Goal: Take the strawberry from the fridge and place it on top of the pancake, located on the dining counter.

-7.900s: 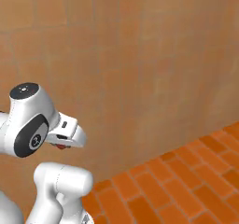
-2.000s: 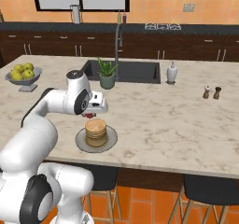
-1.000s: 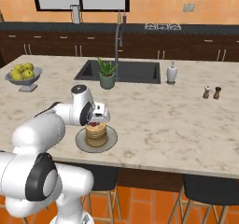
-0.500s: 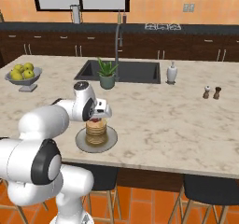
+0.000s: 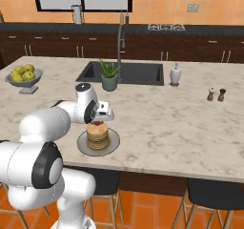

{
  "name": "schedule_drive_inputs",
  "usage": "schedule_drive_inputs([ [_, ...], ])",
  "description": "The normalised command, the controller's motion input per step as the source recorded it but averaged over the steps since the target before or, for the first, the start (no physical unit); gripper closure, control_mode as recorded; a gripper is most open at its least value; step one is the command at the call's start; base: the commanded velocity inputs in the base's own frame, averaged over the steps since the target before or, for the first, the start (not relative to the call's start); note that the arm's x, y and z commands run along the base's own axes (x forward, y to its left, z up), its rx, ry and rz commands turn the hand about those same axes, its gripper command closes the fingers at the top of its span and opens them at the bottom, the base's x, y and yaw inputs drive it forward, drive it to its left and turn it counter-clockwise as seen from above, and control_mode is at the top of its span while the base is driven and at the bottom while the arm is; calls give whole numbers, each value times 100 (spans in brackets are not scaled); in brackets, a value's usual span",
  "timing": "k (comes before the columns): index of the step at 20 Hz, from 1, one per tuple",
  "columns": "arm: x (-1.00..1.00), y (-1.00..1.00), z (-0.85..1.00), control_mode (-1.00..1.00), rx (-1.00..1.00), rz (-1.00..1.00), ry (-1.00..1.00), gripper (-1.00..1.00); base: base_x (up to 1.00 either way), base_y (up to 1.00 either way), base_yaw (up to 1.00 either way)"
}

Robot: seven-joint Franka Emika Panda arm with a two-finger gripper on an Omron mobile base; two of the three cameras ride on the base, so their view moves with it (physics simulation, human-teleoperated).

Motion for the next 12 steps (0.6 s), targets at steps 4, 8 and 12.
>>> schedule_drive_inputs([
  [4,-19,3,-21,-100,0,0,0,100,0,0,0],
  [8,-6,5,-9,-100,0,0,0,100,0,0,0],
  [12,0,0,-6,-100,0,0,0,100,0,0,0],
])
